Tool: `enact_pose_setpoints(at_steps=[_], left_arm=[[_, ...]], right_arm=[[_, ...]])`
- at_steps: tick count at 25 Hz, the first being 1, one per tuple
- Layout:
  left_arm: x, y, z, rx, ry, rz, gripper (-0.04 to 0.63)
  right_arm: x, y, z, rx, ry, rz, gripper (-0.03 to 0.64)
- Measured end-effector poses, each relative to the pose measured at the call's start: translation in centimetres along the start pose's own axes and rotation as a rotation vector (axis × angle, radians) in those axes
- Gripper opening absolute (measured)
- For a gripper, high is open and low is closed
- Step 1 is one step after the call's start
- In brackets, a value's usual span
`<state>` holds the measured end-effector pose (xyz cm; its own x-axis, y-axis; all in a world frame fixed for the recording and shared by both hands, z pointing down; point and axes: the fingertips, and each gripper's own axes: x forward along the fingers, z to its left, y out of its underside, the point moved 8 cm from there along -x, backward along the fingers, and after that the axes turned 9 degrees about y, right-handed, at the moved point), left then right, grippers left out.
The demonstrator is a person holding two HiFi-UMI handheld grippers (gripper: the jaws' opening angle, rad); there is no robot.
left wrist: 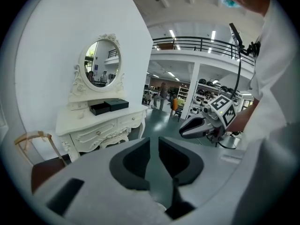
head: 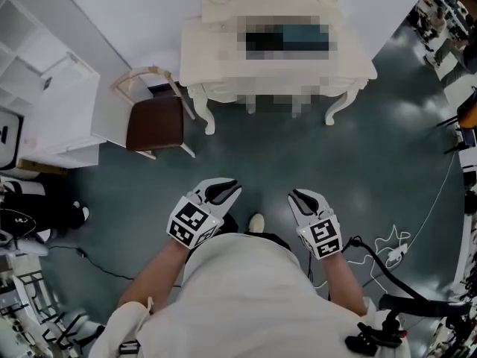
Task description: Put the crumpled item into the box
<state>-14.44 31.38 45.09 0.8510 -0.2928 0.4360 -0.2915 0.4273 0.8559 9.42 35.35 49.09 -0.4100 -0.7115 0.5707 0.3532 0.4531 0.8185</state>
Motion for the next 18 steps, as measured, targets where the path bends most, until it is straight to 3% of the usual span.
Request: enact_pose_setpoints(at_steps=[6, 11, 18], left_arm=[[2.8, -2.7, 6.2, -0.031, -0.047, -0.003, 0.072], [5.2, -5.1, 14.9, -0.045, -0.072, -0.009, 0.096], [8.2, -10.0, 28.4, -0.053, -0.129, 0.014, 0.129]], right_arm=[[3.1, -1.3, -3.7, 0.017, 0.029, 0.006, 0.095], [7.3, -3.4, -7.2, 0.044, 0.074, 0.042, 0.103], [12.9, -10.0, -11.6, 0.063, 0.149, 0.053, 0.1]])
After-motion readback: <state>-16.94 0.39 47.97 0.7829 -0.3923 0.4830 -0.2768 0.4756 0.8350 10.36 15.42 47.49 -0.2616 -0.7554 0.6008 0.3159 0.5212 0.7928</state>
